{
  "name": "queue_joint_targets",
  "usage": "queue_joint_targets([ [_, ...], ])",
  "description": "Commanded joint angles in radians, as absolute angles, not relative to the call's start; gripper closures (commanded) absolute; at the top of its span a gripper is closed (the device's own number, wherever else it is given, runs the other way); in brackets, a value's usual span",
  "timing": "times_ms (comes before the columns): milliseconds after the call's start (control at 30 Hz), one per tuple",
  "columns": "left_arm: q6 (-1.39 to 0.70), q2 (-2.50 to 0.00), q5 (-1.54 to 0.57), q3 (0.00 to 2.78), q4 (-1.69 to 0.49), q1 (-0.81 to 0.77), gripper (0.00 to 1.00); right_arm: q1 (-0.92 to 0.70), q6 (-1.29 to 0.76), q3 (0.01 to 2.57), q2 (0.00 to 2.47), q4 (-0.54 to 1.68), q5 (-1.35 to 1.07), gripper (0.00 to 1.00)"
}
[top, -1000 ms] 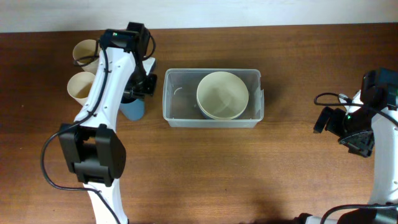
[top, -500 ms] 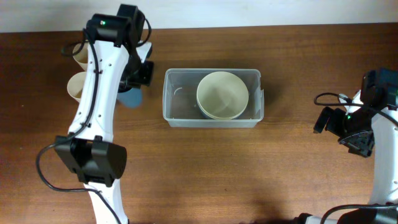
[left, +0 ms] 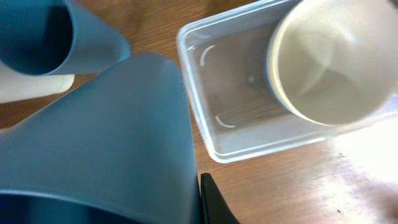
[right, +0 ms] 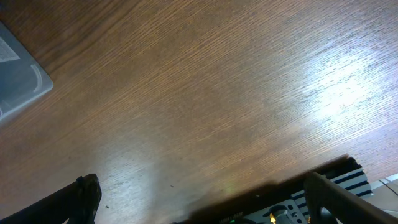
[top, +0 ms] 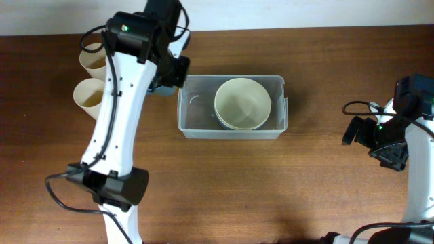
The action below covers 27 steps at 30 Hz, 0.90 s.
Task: Pack container
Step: 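Carry the blue cup to the container's left end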
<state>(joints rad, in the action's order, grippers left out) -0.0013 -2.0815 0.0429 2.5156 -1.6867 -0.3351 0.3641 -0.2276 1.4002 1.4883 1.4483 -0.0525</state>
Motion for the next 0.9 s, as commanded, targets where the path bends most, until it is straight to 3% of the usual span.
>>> queue_joint_targets([
  [0, -0.016, -2.019, 0.041, 2.541, -1.687, -0.367, 0.99, 0.361, -0.221, 1.397, 1.479, 1.446, -0.044, 0.01],
  [367, -0.015, -2.016, -0.023, 2.54, -1.564, -0.406, 0.98, 0.361, -0.221, 1.397, 1.479, 1.446, -0.044, 0.01],
  [867, -0.015, -2.056, -0.078, 2.519, -1.591, -0.406, 0.98, 0.361, -0.221, 1.397, 1.479, 1.446, -0.044, 0.01],
])
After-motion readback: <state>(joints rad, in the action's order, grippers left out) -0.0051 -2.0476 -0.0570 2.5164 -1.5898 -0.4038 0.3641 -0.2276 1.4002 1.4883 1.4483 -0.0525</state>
